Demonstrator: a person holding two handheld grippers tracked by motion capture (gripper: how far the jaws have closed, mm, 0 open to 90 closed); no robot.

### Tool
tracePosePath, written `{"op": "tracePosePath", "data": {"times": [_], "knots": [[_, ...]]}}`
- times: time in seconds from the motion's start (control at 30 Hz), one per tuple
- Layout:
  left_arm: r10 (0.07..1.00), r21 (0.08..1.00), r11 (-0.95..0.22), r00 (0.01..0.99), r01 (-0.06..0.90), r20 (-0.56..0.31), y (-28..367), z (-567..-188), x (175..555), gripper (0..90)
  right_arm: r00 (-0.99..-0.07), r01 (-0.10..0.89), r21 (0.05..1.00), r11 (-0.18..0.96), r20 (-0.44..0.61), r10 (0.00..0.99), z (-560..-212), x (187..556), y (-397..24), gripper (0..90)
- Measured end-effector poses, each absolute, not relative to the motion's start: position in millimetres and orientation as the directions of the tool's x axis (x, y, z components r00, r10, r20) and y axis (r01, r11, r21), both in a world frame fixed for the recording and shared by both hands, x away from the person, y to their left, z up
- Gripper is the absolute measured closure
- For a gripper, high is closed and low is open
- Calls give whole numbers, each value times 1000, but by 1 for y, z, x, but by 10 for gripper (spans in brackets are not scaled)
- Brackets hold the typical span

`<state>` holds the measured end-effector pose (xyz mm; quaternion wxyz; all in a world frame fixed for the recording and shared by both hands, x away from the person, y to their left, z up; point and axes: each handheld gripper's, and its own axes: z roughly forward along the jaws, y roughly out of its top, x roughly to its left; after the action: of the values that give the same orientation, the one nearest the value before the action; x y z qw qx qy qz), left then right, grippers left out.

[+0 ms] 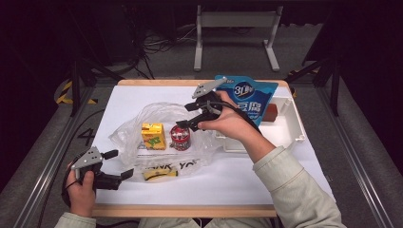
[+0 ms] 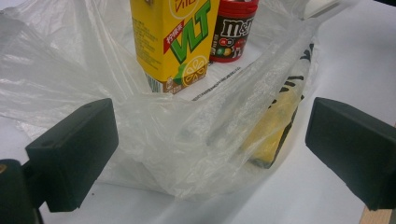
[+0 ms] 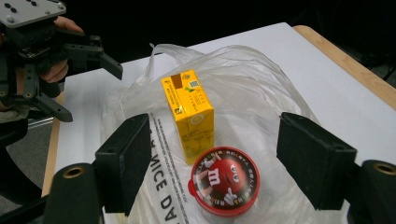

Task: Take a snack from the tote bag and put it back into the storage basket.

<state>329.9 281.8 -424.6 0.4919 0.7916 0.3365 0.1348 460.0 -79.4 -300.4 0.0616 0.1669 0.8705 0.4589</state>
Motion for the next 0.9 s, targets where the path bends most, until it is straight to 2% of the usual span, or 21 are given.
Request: {"op": "tracePosePath", "data": {"times": [0.9], "knots": [[659, 876, -282, 743, 391, -119, 285, -424, 332, 33, -957, 216, 757, 616, 38, 289, -342, 478, -5, 221]]}}
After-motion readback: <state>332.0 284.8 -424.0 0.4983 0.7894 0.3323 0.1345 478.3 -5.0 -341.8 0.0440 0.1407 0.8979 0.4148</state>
